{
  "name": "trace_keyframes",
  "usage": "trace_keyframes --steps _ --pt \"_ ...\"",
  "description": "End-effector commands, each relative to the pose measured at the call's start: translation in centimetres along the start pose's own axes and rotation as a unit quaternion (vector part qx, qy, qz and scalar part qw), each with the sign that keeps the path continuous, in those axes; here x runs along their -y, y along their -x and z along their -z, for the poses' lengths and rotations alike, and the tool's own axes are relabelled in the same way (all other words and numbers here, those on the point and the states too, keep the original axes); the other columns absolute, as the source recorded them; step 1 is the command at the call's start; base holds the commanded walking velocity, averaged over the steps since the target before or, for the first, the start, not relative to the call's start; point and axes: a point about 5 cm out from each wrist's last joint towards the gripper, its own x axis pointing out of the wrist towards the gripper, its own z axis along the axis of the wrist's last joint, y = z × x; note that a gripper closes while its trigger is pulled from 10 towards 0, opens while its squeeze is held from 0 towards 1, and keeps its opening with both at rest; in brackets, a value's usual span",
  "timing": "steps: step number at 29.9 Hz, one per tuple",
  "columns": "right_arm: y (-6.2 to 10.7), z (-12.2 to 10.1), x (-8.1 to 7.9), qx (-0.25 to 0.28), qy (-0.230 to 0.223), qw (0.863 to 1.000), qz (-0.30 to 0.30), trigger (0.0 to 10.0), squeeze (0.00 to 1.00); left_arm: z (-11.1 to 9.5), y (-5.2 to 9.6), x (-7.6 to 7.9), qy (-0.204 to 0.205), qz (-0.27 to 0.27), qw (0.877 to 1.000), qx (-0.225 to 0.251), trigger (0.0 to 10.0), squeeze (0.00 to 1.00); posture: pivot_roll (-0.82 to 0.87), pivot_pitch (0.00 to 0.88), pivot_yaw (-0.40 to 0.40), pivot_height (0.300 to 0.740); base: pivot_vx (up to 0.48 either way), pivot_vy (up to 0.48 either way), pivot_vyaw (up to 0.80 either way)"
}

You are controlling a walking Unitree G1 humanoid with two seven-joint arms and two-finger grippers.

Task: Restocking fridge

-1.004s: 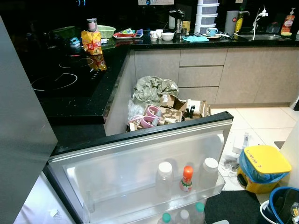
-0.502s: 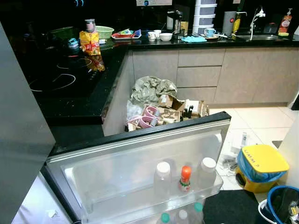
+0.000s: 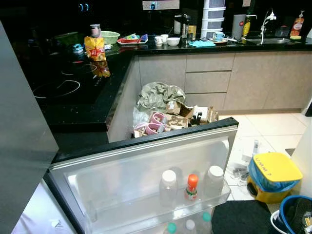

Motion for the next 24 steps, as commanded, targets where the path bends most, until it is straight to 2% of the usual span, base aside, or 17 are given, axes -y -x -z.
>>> trace_keyframes --steps 1,6,10,18,21,24 --pt "0.1 0.2 0.1 -0.006 0.003 1.0 0.001 10.0 0.0 0.1 -0.1 0.4 0.005 -0.001 1.0 0.001 10.0 0.0 -0.05 0.077 -0.013 0.74 0.0 0.0 0.0" --pt "0.1 0.2 0.1 -0.006 0.003 1.0 0.001 10.0 0.0 0.2 0.0 0.3 0.022 -0.013 1.0 0.002 10.0 0.0 -0.05 0.078 -0.01 0.74 0.0 0.0 0.0" --pt "0.1 0.3 0.1 -0.01 0.001 1.0 -0.002 10.0 0.0 0.6 0.1 0.0 0.052 -0.029 0.998 -0.006 10.0 0.0 -0.05 0.078 -0.009 0.74 0.0 0.0 0.0" --pt "0.2 0.9 -0.2 -0.021 0.006 1.0 -0.01 10.0 0.0 2.5 0.9 -0.6 0.087 -0.048 0.995 -0.011 10.0 0.0 -0.05 0.082 -0.01 0.74 0.0 0.0 0.0" --pt "0.2 0.5 0.1 0.0 -0.001 1.0 0.018 10.0 0.0 2.4 1.2 -1.8 0.141 -0.096 0.985 0.009 10.0 0.0 -0.04 0.077 -0.015 0.74 0.0 0.0 0.0" --pt "0.2 0.3 0.3 0.007 -0.007 1.0 0.025 10.0 0.0 2.2 1.2 -2.0 0.146 -0.101 0.984 0.013 10.0 0.0 -0.04 0.075 -0.015 0.74 0.0 0.0 0.0"
